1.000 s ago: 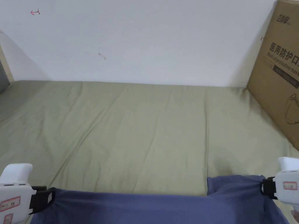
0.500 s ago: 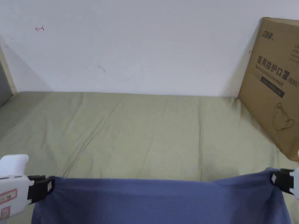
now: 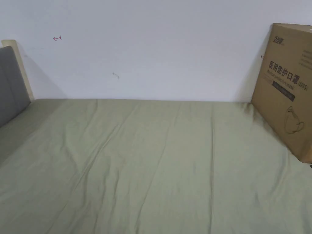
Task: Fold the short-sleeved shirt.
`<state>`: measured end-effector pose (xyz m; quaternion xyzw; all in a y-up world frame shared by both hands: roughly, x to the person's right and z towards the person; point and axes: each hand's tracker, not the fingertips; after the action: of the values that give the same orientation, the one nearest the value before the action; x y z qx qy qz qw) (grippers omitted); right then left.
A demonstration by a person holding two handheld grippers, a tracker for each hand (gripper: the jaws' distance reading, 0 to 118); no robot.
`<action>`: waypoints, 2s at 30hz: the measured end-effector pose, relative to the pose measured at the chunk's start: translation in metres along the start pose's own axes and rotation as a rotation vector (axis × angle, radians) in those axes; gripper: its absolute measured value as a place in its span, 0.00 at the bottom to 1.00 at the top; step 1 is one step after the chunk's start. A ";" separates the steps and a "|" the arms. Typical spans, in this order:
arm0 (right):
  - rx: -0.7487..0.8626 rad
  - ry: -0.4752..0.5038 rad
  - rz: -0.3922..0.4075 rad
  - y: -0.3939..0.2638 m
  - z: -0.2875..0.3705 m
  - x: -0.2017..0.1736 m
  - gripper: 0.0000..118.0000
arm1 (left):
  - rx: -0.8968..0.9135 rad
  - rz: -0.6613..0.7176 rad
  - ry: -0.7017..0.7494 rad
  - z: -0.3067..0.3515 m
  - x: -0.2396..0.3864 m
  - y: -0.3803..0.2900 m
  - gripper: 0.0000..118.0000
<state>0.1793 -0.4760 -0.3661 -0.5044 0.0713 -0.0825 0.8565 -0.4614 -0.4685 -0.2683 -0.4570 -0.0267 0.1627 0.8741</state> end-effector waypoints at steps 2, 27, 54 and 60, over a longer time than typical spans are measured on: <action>0.083 0.039 -0.004 -0.001 0.005 -0.002 0.09 | 0.018 -0.003 0.031 0.003 0.002 -0.004 0.73; 0.946 0.100 0.210 0.033 0.116 -0.182 0.00 | 0.851 -0.203 0.111 0.097 0.190 0.034 0.00; 0.602 0.048 0.311 0.035 0.099 -0.195 0.00 | -0.071 0.660 -0.544 -0.076 -0.109 0.001 1.00; 0.582 0.011 0.369 0.037 0.098 -0.210 0.00 | -0.052 0.767 -0.849 -0.113 -0.093 -0.002 0.70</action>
<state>-0.0030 -0.3297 -0.3430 -0.2170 0.1395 0.0543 0.9646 -0.5270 -0.5874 -0.3226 -0.3499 -0.2117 0.6370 0.6535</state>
